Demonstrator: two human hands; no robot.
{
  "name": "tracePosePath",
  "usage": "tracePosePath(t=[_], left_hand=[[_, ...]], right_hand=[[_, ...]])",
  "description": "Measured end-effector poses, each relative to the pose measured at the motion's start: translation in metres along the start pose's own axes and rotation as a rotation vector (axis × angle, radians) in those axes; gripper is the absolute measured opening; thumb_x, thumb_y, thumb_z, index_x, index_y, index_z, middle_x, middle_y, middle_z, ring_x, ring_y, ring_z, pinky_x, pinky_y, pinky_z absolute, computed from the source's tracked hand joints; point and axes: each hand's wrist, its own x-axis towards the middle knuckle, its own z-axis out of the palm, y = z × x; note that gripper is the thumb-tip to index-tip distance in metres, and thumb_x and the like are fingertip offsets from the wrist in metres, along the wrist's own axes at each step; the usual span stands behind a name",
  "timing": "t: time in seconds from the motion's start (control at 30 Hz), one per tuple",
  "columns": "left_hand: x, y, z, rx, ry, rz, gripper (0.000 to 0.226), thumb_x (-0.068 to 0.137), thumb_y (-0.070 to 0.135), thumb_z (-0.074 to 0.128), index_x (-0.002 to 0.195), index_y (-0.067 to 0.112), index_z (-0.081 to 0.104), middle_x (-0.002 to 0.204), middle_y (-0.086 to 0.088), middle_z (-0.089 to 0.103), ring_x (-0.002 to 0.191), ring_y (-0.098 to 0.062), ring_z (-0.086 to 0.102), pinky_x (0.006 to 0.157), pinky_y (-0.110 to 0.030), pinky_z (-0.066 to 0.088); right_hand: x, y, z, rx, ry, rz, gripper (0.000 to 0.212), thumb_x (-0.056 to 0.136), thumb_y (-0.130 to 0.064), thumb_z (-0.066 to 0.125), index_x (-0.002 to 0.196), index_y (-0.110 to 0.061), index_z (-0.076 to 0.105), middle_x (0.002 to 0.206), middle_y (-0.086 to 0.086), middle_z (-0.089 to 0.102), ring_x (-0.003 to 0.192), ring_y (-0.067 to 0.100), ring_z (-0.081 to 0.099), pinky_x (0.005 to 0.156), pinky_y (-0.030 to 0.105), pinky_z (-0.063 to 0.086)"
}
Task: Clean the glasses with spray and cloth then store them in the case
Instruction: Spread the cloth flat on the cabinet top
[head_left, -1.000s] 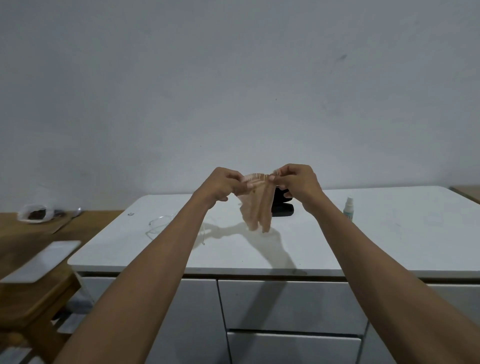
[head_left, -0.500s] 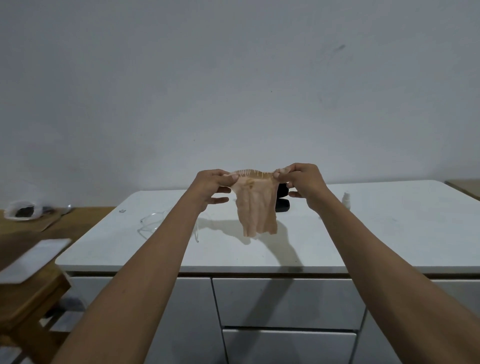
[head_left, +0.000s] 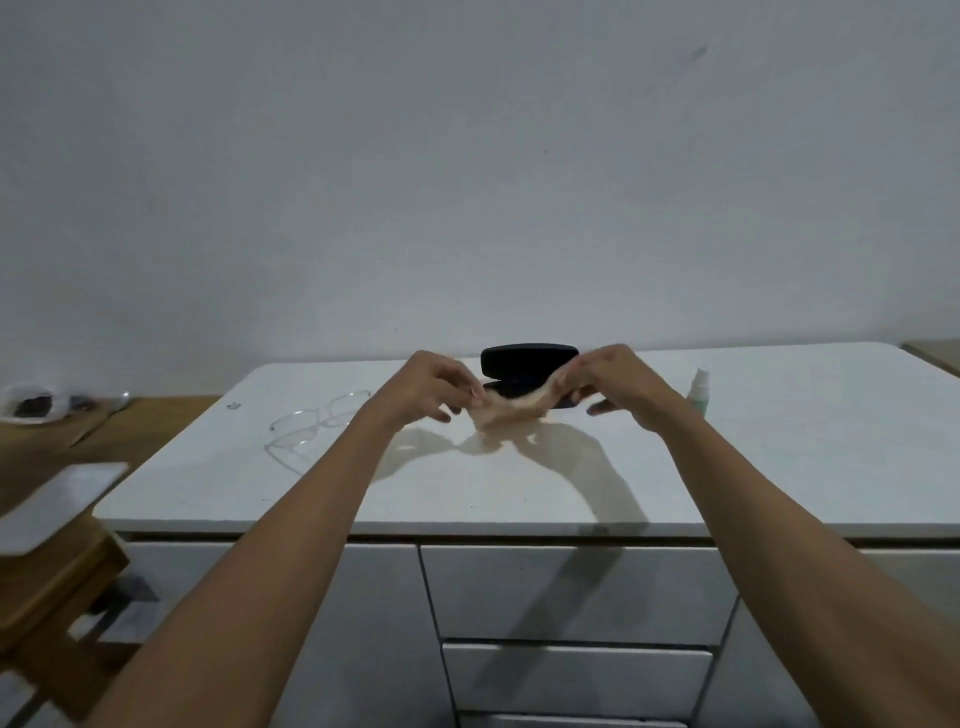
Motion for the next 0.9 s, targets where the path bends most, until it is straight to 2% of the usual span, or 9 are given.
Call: tracePosePath(t=[0.2, 0.3, 0.37, 0.47, 0.53, 0.6, 0.7, 0.83, 0.9], left_hand=[[-0.016, -0.015, 0.029, 0.432, -0.289, -0.098, 0.02, 0.074, -0.004, 0.075, 0.079, 0.014, 0.079, 0.066, 0.006, 0.066, 0.069, -0.015, 0.059, 0.067, -0.028, 0.049], [-0.024, -0.014, 0.033, 0.426, -0.339, -0.119, 0.007, 0.073, 0.016, 0.086, 0.074, 0.018, 0.08, 0.066, 0.009, 0.069, 0.073, -0.011, 0.058, 0.069, -0.026, 0.045], [-0.027, -0.012, 0.031, 0.433, -0.351, -0.154, 0.022, 0.07, 0.041, 0.088, 0.069, 0.02, 0.08, 0.065, 0.005, 0.067, 0.074, -0.011, 0.054, 0.071, -0.027, 0.041], [-0.025, -0.012, 0.029, 0.401, -0.244, -0.171, 0.046, 0.071, 0.066, 0.078, 0.062, 0.021, 0.079, 0.05, 0.011, 0.052, 0.068, -0.014, 0.048, 0.071, -0.029, 0.042], [-0.019, -0.017, 0.029, 0.365, -0.115, -0.146, 0.042, 0.077, 0.06, 0.077, 0.066, 0.02, 0.08, 0.051, 0.014, 0.059, 0.063, -0.008, 0.053, 0.066, -0.021, 0.045], [-0.009, -0.026, 0.031, 0.37, 0.022, -0.115, 0.029, 0.084, 0.044, 0.078, 0.075, 0.016, 0.079, 0.065, 0.01, 0.067, 0.065, -0.007, 0.056, 0.058, -0.018, 0.04], [0.006, -0.039, 0.04, 0.379, 0.153, -0.063, 0.015, 0.089, 0.028, 0.075, 0.092, 0.014, 0.079, 0.092, 0.003, 0.073, 0.087, -0.014, 0.065, 0.068, -0.021, 0.042], [0.027, -0.061, 0.051, 0.446, 0.191, -0.057, 0.023, 0.089, 0.031, 0.072, 0.11, 0.023, 0.076, 0.12, 0.001, 0.07, 0.101, -0.017, 0.066, 0.084, -0.028, 0.048], [0.031, -0.07, 0.055, 0.49, 0.198, -0.054, 0.021, 0.086, 0.037, 0.071, 0.107, 0.032, 0.076, 0.119, -0.001, 0.069, 0.103, -0.019, 0.068, 0.087, -0.034, 0.054]], right_hand=[[-0.013, 0.023, 0.012, -0.343, -0.322, 0.194, 0.006, 0.079, -0.011, 0.077, 0.079, -0.01, 0.083, 0.079, 0.001, 0.078, 0.072, 0.015, 0.063, 0.062, 0.027, 0.051], [-0.02, 0.019, 0.013, -0.398, -0.37, 0.233, 0.021, 0.085, -0.031, 0.076, 0.073, -0.015, 0.082, 0.083, -0.002, 0.08, 0.072, 0.015, 0.059, 0.067, 0.029, 0.052], [-0.024, 0.015, 0.011, -0.431, -0.398, 0.228, 0.038, 0.09, -0.048, 0.069, 0.074, -0.016, 0.083, 0.087, -0.002, 0.081, 0.073, 0.014, 0.057, 0.072, 0.029, 0.052], [-0.021, 0.015, 0.011, -0.424, -0.312, 0.188, 0.039, 0.093, -0.05, 0.065, 0.083, -0.016, 0.083, 0.083, -0.002, 0.081, 0.069, 0.014, 0.055, 0.067, 0.027, 0.049], [-0.013, 0.02, 0.014, -0.427, -0.166, 0.146, 0.027, 0.094, -0.037, 0.069, 0.084, -0.015, 0.08, 0.078, -0.002, 0.079, 0.069, 0.015, 0.057, 0.061, 0.025, 0.048], [-0.002, 0.027, 0.02, -0.391, -0.013, 0.113, 0.014, 0.094, -0.021, 0.07, 0.085, -0.014, 0.077, 0.076, -0.001, 0.075, 0.073, 0.014, 0.06, 0.06, 0.024, 0.046], [0.014, 0.041, 0.032, -0.369, 0.144, 0.095, 0.017, 0.093, -0.008, 0.065, 0.091, -0.019, 0.079, 0.082, -0.001, 0.072, 0.083, 0.017, 0.066, 0.072, 0.027, 0.048], [0.031, 0.053, 0.047, -0.566, 0.163, 0.059, 0.038, 0.092, -0.006, 0.054, 0.105, -0.033, 0.079, 0.111, 0.005, 0.072, 0.082, 0.022, 0.063, 0.067, 0.028, 0.046], [0.034, 0.054, 0.05, -0.639, 0.135, 0.034, 0.041, 0.093, -0.007, 0.052, 0.108, -0.035, 0.078, 0.114, 0.004, 0.071, 0.081, 0.021, 0.061, 0.065, 0.028, 0.045]])
